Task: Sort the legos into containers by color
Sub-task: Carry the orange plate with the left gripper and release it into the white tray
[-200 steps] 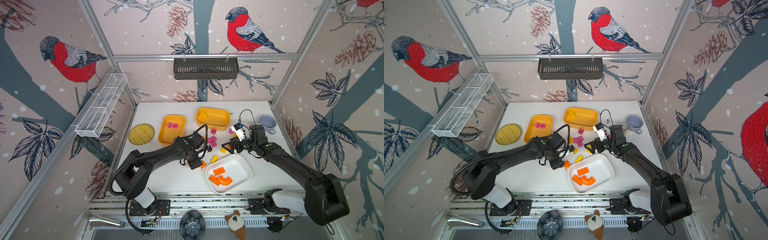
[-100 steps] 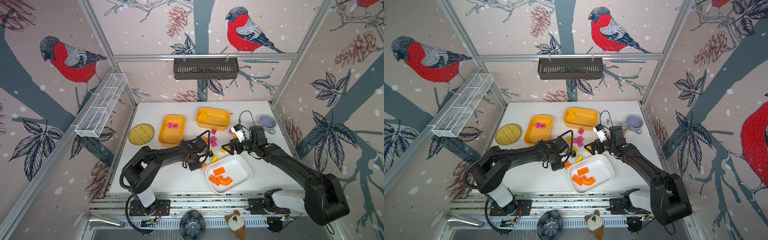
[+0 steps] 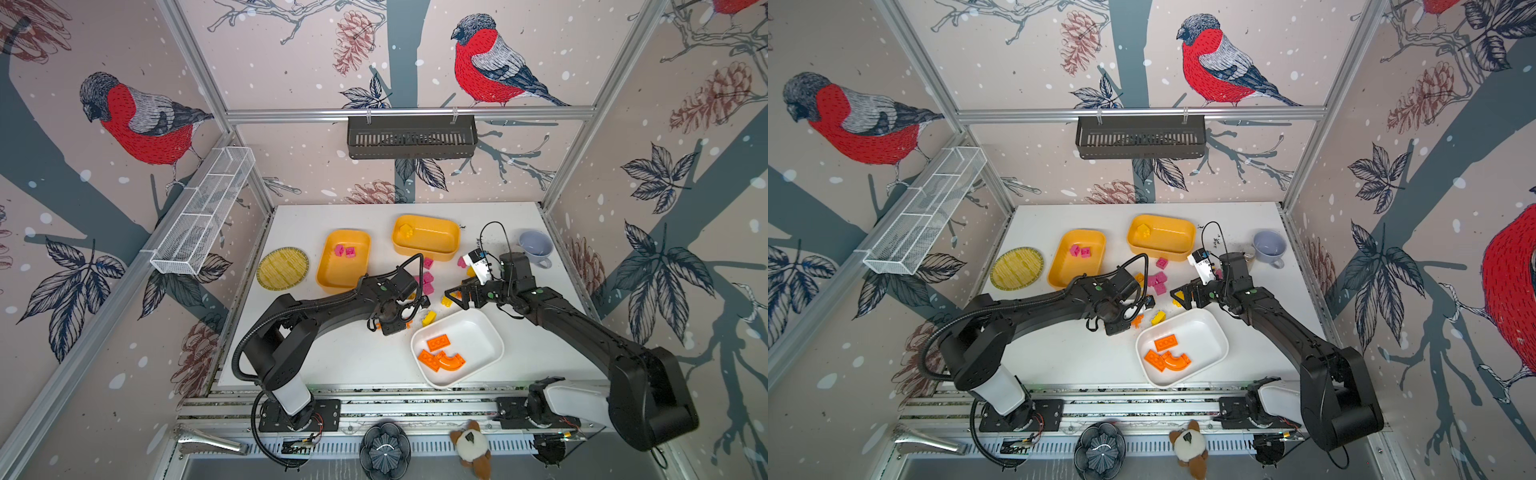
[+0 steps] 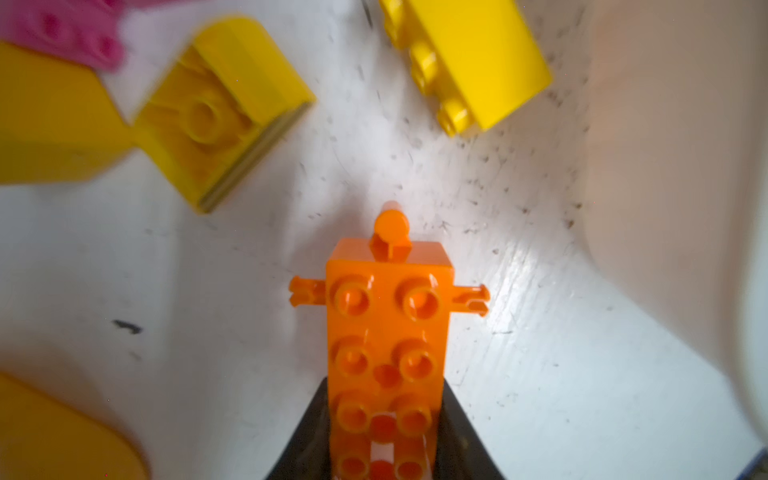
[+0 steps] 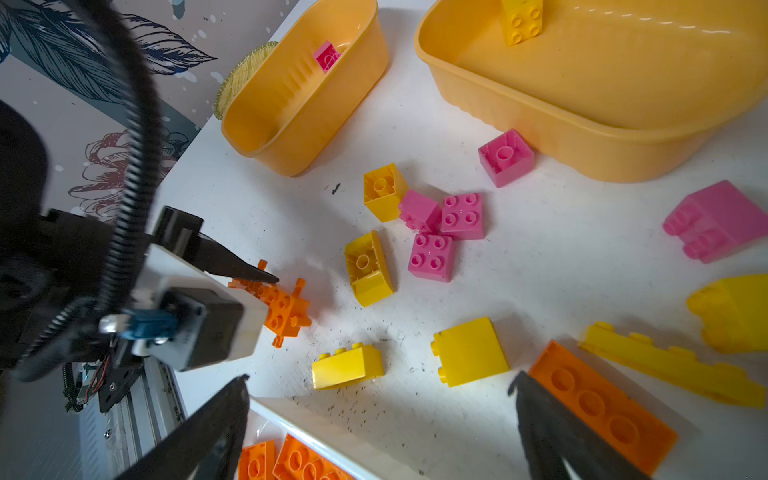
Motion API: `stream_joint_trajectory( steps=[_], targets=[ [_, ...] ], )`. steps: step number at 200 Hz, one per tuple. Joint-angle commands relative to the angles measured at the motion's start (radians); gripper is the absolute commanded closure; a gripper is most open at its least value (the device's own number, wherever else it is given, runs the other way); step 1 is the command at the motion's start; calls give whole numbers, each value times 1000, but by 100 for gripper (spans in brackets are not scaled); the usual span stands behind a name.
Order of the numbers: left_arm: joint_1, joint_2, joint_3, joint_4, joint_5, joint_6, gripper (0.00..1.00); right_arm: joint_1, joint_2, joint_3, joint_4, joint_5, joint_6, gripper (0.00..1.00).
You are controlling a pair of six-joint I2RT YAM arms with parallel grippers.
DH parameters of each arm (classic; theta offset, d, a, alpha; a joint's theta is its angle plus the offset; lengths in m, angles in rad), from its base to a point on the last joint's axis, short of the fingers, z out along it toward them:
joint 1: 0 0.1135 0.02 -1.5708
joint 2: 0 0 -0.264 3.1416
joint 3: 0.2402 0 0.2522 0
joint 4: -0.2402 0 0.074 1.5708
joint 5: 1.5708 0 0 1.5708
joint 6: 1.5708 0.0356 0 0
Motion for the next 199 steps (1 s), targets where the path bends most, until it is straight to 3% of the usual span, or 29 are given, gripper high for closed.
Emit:
stream_joint_trajectory(
  steps=[1,35,51,117,145,162,199],
  targets=[
    [1,-44,70,-94,32,-46,73,-16,-2,-1,42,-2,-4,1],
    [-11,-103,199,-162,199,-129,73,-45,1,8,56,-6,-2,1],
    [-62,-99,239,-141,258,-198,73,-57,1,10,54,-3,3,1],
    [-207,47,239,186,402,-499,73,-90,-8,8,46,17,18,1],
    [-239,95,202,272,428,-553,72,-92,-11,17,41,16,16,1],
    [-241,116,185,293,431,-573,66,-92,-7,27,25,16,8,1],
    [-234,101,192,229,396,-546,39,-92,-23,21,14,6,1,0]
  ],
)
